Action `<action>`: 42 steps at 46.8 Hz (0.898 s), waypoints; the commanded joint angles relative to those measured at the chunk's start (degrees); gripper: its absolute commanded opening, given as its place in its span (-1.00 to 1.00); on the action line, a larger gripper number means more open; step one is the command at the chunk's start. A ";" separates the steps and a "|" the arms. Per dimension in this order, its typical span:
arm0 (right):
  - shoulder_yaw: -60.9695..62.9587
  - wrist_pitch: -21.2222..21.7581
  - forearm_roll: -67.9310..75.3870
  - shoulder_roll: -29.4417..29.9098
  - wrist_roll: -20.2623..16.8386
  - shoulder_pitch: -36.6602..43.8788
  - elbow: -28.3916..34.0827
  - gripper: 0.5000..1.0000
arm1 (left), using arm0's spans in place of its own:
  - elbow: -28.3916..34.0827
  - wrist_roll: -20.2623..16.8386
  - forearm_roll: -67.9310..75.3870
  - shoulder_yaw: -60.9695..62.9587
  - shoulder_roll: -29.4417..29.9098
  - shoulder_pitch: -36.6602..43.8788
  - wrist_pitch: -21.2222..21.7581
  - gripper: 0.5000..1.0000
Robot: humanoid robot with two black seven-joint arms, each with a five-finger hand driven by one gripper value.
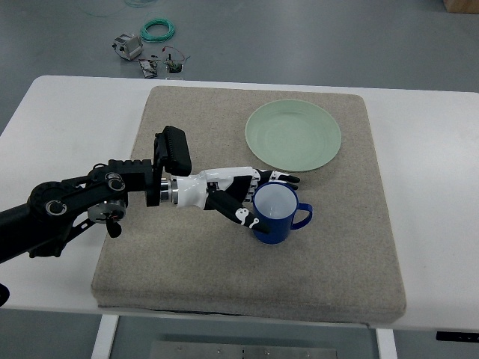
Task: Place cup left of plate with left hand
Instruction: 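Close the left hand's fingers around the blue mug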
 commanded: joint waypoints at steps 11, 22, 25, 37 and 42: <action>0.00 0.00 0.00 0.00 0.00 0.00 0.01 0.73 | 0.45 0.08 0.80 0.03 -0.59 0.00 0.00 0.97; 0.00 0.00 0.00 0.00 0.00 0.00 0.01 0.73 | 0.53 0.08 1.15 0.03 -1.20 0.00 0.00 0.93; 0.00 0.00 0.00 0.00 0.00 0.00 0.01 0.73 | 0.62 0.00 1.24 0.03 -1.38 0.00 0.00 0.88; 0.00 0.00 0.00 0.00 0.00 0.00 0.01 0.73 | 0.80 0.00 3.96 -0.76 -1.73 0.00 0.00 0.18; 0.00 0.00 0.00 0.00 -0.09 0.00 0.01 0.73 | 0.89 0.00 3.97 -0.85 -1.99 0.00 0.00 -0.08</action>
